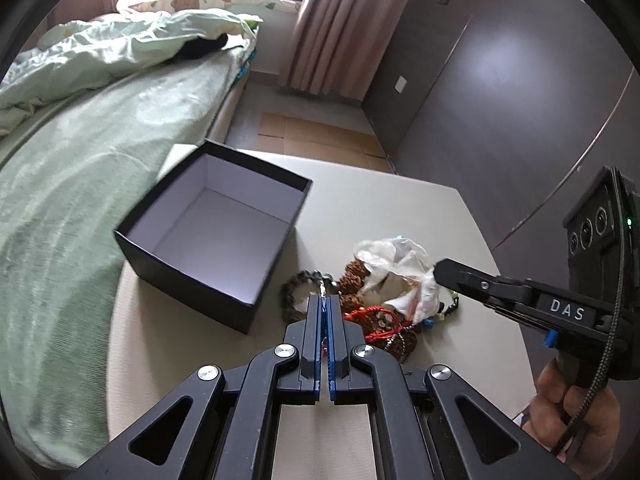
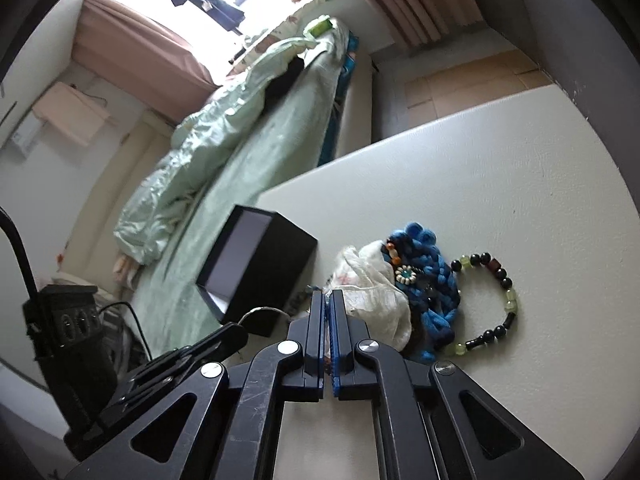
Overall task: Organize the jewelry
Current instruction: 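Carry the white pouch with the left tool into the black box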
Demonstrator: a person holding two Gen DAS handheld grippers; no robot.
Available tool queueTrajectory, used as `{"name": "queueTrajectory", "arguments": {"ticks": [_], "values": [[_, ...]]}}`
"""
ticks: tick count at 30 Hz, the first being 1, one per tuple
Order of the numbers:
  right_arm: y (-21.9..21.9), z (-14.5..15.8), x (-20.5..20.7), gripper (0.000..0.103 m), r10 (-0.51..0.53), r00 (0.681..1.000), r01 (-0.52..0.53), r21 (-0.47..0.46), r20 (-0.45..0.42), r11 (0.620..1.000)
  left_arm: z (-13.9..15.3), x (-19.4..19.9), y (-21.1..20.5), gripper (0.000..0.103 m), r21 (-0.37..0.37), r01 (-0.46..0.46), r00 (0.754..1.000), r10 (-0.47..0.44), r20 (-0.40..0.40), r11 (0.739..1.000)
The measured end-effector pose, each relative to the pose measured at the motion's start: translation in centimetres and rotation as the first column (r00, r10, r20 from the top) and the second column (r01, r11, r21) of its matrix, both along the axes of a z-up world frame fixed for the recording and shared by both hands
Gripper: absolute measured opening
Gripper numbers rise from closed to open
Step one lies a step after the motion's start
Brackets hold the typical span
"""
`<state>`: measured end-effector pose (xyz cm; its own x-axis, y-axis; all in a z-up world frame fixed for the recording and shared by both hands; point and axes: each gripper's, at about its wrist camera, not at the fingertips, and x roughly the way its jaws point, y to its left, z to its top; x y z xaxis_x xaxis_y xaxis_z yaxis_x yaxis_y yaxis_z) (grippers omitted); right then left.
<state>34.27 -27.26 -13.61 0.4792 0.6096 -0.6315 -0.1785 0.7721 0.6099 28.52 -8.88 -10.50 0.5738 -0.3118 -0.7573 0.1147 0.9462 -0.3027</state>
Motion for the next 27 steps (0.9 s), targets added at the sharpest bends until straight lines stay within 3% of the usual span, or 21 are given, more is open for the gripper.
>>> {"name": "queueTrajectory", "arguments": {"ticks": [18, 27], "values": [[1.1, 4.4, -1.1, 0.004, 0.011, 0.984, -0.041, 0.164, 0.180, 0.986, 7.0, -1.9, 1.5, 0.001, 0.050, 0.002, 0.986, -0.011, 0.165, 0.999], [3.9, 7.6, 0.5, 0.004, 0.104, 0.957, -0.141, 0.120, 0.270, 0.983, 8.5, -1.9, 4.4, 0.002, 0.060, -0.060, 0.979, 0.047, 0.197, 0.996]]}}
